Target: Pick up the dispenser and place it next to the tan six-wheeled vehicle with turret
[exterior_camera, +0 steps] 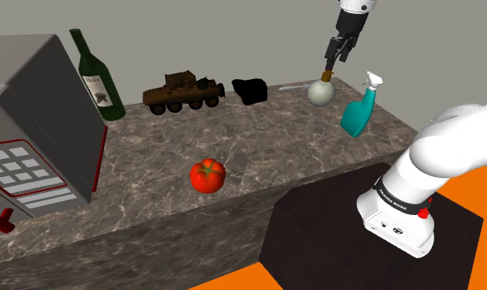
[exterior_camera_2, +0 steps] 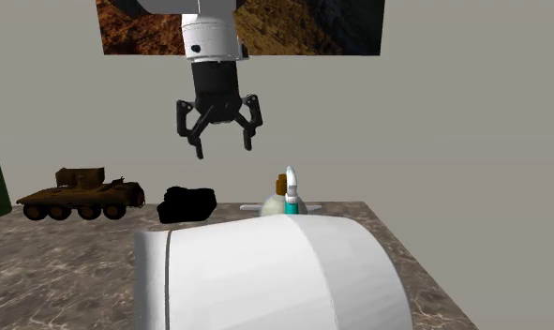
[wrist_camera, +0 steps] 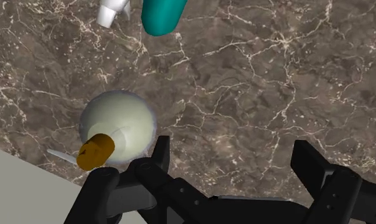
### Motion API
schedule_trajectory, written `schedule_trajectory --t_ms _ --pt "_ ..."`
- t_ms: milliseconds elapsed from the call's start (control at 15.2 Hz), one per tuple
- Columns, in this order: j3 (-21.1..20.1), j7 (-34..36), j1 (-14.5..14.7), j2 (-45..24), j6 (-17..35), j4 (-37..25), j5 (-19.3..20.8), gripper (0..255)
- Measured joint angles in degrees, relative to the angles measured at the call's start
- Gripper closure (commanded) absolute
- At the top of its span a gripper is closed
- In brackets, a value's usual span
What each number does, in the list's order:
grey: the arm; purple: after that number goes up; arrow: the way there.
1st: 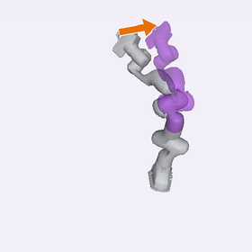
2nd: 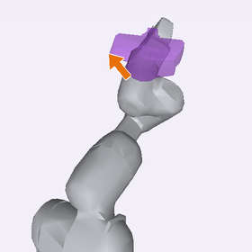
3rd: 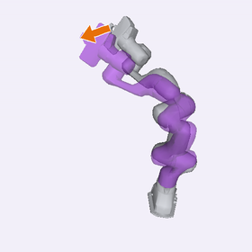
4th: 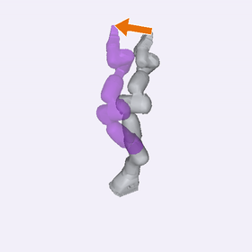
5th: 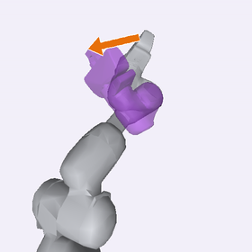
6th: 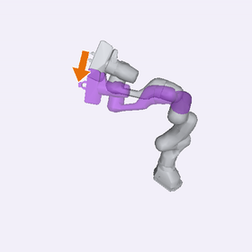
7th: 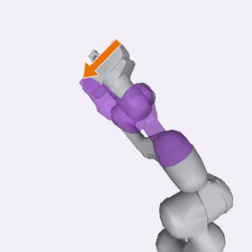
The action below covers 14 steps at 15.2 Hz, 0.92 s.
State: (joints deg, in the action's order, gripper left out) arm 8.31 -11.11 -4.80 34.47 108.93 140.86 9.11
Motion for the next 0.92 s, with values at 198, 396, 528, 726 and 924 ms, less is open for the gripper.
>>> schedule_trajectory --t_ms 198,396,528,726,924 --pt "3.44 -4.28 -0.44 -5.62 3.59 -2.32 0.49 0" --pt "6.96 -9.13 -0.94 -10.45 6.33 -4.66 0.49 0" --pt "9.05 -12.17 -0.83 -15.12 8.60 -7.11 -0.33 0" --pt "12.01 -17.21 -1.03 -20.79 10.99 -10.32 -1.98 0" --pt "14.79 -23.03 -1.35 -27.98 13.10 -15.00 -5.01 0"
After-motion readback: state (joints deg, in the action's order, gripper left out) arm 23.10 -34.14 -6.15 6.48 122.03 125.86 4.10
